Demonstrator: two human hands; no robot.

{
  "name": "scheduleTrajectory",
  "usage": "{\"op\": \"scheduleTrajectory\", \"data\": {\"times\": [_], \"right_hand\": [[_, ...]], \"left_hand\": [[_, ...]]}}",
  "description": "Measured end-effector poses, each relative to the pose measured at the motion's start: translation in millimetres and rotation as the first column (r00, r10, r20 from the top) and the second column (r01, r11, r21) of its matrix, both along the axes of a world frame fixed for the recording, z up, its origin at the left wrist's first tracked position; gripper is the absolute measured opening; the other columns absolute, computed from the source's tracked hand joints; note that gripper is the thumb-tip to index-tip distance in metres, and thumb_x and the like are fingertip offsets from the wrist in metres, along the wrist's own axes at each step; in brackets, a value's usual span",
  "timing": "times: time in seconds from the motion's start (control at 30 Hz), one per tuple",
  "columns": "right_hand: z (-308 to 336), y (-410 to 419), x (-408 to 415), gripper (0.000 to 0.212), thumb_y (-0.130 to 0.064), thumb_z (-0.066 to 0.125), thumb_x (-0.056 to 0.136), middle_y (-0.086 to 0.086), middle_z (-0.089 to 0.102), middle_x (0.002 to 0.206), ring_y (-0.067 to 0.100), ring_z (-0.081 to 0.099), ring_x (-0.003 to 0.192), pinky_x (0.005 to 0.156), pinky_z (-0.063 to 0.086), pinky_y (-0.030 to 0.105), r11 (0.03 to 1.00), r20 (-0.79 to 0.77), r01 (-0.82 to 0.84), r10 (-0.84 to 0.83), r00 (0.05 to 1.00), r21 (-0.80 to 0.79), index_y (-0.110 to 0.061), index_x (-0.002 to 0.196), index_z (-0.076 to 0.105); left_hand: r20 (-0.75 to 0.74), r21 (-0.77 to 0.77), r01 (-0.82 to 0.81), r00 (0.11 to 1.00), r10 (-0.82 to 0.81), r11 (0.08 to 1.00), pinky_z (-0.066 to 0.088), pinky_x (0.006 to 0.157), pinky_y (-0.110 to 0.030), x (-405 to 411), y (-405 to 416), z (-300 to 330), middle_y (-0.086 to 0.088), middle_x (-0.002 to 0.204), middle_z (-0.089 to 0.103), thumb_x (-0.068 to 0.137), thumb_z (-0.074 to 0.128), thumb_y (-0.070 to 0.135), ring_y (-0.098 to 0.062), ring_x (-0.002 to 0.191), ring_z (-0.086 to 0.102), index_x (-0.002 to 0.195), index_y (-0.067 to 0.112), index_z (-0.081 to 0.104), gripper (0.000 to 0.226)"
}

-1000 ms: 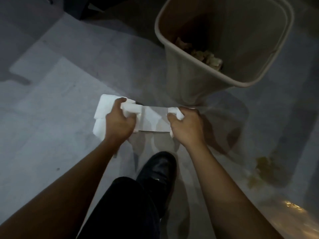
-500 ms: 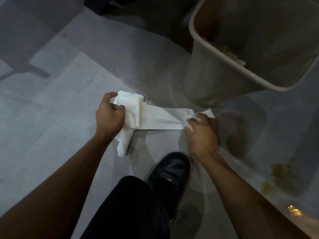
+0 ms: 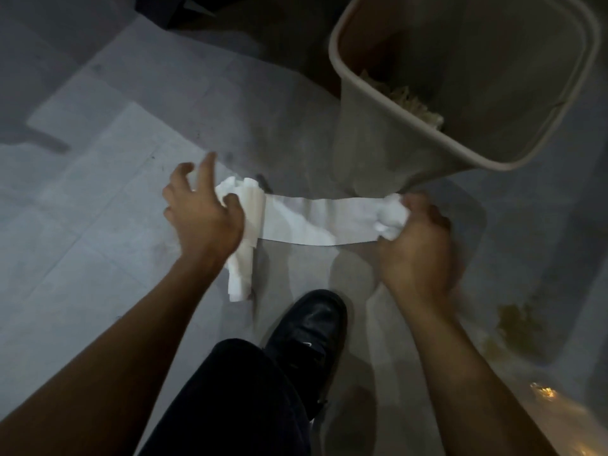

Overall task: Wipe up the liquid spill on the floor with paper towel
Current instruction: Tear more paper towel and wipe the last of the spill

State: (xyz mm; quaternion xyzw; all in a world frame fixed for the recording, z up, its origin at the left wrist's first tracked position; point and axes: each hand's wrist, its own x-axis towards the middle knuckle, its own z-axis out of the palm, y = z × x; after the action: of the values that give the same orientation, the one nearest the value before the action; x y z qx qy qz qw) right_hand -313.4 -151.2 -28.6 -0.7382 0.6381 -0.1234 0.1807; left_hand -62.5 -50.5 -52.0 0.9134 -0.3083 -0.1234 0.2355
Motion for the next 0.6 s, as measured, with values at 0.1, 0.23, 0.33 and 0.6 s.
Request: {"op": "scheduleTrajectory", "data": {"times": [0.1,0.23,0.33,0.6], "right_hand": [[-18.2,11.3,54.0,0.05,-0.019,0.076,0.079,0.01,0.057,0.127,0.031,0.057,0.111,0.092,0.048,0.034,0.988,-0.053,-0.096,0.102,0.993,0.119,-0.02,0.126,0.06],[-60.0,27.7,87.7,0.051,-0.053,0.066,0.086,0.012,0.038,0.143,0.041,0.043,0.123,0.098,0.048,0.05,0.93,-0.179,-0.219,0.279,0.943,0.294,-0.027,0.129,0.056],[-72.6,28.4,79.0,0.039,-0.034,0.064,0.091,0.011,0.045,0.138,0.043,0.044,0.118,0.096,0.046,0.05,0.946,-0.262,-0.262,0.307,0.915,0.192,-0.028,0.129,0.057],[-66.9,-0.5,29.8,0.032,-0.019,0.073,0.079,0.01,0.068,0.099,0.031,0.065,0.087,0.073,0.05,0.032,0.909,0.044,-0.364,0.363,0.931,0.204,-0.017,0.111,0.069]], "left_hand": [[0.044,0.005,0.21,0.977,-0.21,0.978,0.038,0.102,-0.053,-27.7,-11.1,0.2,-0.014,0.143,0.044,0.086,0.059,0.023,-0.037,0.129,0.041,0.136,0.025,0.055,0.05],[0.025,0.257,0.268,0.959,-0.284,0.928,0.042,0.096,-0.057,-41.6,-17.0,-9.7,-0.014,0.146,0.037,0.09,0.059,0.042,-0.038,0.13,0.037,0.138,0.029,0.049,0.051],[-0.1,0.393,0.221,0.975,-0.198,0.893,0.044,0.097,-0.06,-41.6,-12.5,-23.7,-0.016,0.155,0.021,0.094,0.059,0.048,-0.041,0.135,0.028,0.148,0.034,0.028,0.064],[-0.079,0.414,0.18,0.984,-0.161,0.892,0.046,0.081,-0.054,-27.8,-8.5,-35.2,-0.018,0.134,0.038,0.098,0.059,0.032,-0.041,0.118,0.038,0.145,0.035,0.033,0.054]]}}
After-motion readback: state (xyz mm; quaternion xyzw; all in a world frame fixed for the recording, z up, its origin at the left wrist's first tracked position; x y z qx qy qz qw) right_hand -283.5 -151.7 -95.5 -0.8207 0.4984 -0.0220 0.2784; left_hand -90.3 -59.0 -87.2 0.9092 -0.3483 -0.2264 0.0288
